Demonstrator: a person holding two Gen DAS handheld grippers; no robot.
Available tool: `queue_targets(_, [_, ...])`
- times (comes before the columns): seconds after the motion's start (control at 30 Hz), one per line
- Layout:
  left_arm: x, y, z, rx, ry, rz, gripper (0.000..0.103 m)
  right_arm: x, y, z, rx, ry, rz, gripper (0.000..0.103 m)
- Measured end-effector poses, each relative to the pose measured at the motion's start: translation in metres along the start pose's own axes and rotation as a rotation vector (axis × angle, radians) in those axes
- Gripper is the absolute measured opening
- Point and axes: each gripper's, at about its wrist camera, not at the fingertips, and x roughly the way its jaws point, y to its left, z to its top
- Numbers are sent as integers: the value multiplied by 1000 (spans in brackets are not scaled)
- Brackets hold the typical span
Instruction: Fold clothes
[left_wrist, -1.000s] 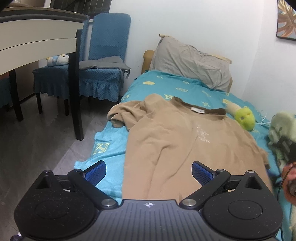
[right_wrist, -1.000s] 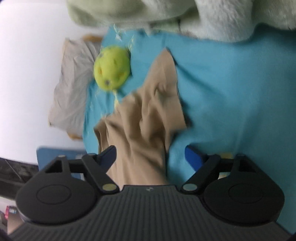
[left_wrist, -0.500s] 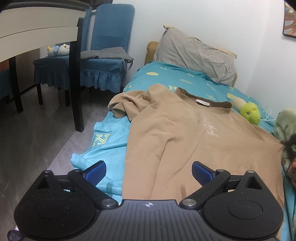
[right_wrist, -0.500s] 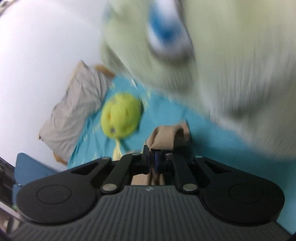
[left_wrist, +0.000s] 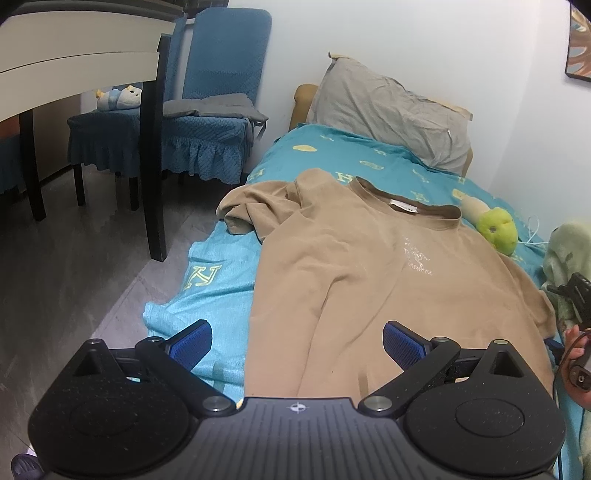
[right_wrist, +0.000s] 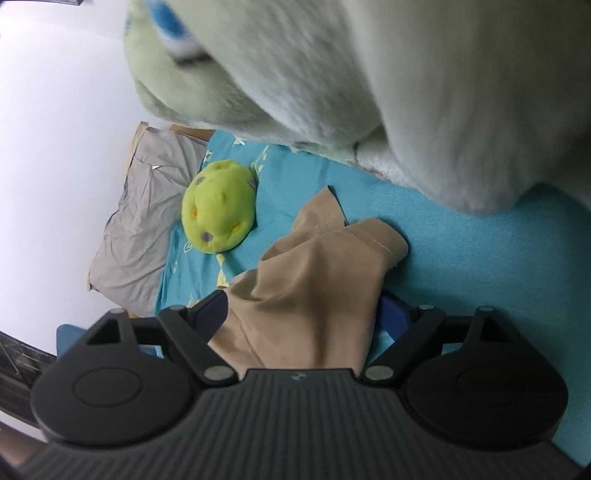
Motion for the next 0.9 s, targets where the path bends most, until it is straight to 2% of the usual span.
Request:
queue_targets(0.2, [8,-1,-1,11,18,9,100,22,6,-1,-180,-78,-14,87])
queue_targets(0.27, [11,-1,-1,14,17,10,100,33,18,-3,-220,-52,-17,88])
queue_targets(0.33, [12,-1,0,13,14,8,100,38,22,-2,-206,-10,92,84])
queue_targets(0.4, [14,0,1,8,14,5,100,31,21,0,-190,-30,238,83])
queue_targets(0.43, [14,0,1,3,15,3,100,30,21,0,-186,-40,259,83])
queue_targets(0.47, [14,1,1,-2,16,1,100,31,21,1,-189,-39,236,83])
queue_targets(0.53, [15,2,1,-10,22,-4,100,39,16,2,-203,-25,97,83])
queue_targets(0.57, [15,1,1,-11,23,-7,100,43,14,3,-202,-18,44,77])
queue_targets(0.67, [16,-1,1,-1,20,-10,100,51,13,4,-183,-15,50,76])
queue_targets(0.7, [17,-2,1,2,19,-10,100,53,19,3,-213,-12,35,65])
queue_targets(0.73, [17,-3,1,5,17,-11,100,56,25,1,-242,-7,16,34])
queue_targets(0.77, [17,-3,1,5,12,-11,100,59,29,0,-267,3,-14,15])
queue_targets(0.8, [16,-3,2,5,7,-11,100,53,32,-3,-293,-3,-42,11])
queue_targets(0.9, [12,0,6,-16,-17,-21,100,34,50,-11,-387,-128,-53,10])
